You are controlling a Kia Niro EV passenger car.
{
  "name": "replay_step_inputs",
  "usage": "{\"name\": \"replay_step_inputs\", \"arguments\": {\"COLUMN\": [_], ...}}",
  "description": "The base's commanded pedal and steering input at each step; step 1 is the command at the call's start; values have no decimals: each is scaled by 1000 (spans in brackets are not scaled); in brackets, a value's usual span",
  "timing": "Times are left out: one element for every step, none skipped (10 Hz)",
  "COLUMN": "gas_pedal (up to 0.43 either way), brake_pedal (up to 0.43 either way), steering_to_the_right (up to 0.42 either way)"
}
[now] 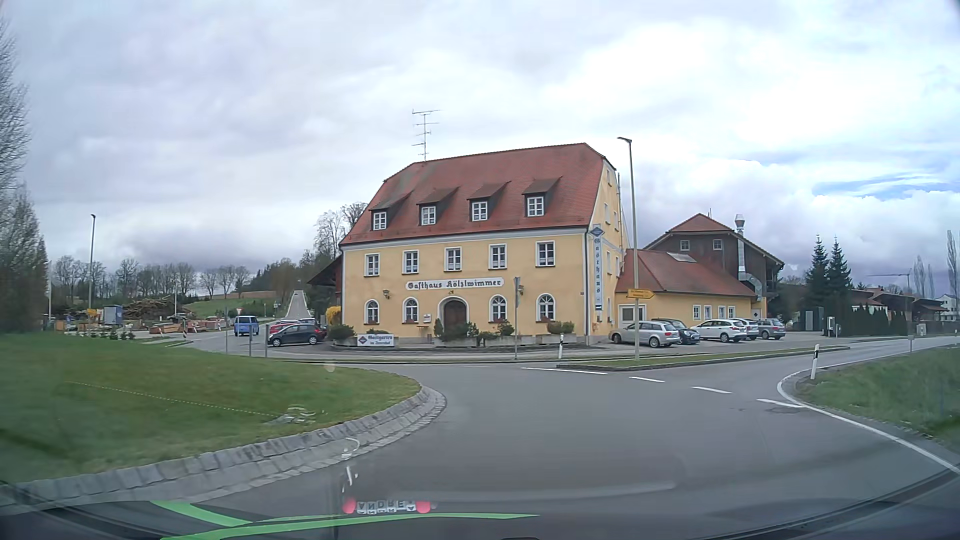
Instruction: Follow the waypoints while adhering to traffic rules and regulations
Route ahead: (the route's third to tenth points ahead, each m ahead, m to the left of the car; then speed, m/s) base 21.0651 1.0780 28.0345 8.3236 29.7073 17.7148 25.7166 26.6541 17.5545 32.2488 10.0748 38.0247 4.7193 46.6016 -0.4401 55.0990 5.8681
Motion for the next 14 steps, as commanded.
{"name": "replay_step_inputs", "arguments": {"gas_pedal": [138, 138, 138, 138, 130, 118, 118, 118, 118, 118, 118, 118, 118, 118], "brake_pedal": [0, 0, 0, 0, 0, 0, 0, 0, 0, 0, 0, 0, 0, 0], "steering_to_the_right": [167, 156, 145, 129, 109, 85, 66, 40, 16, -10, -44, -72, -97, -114]}}
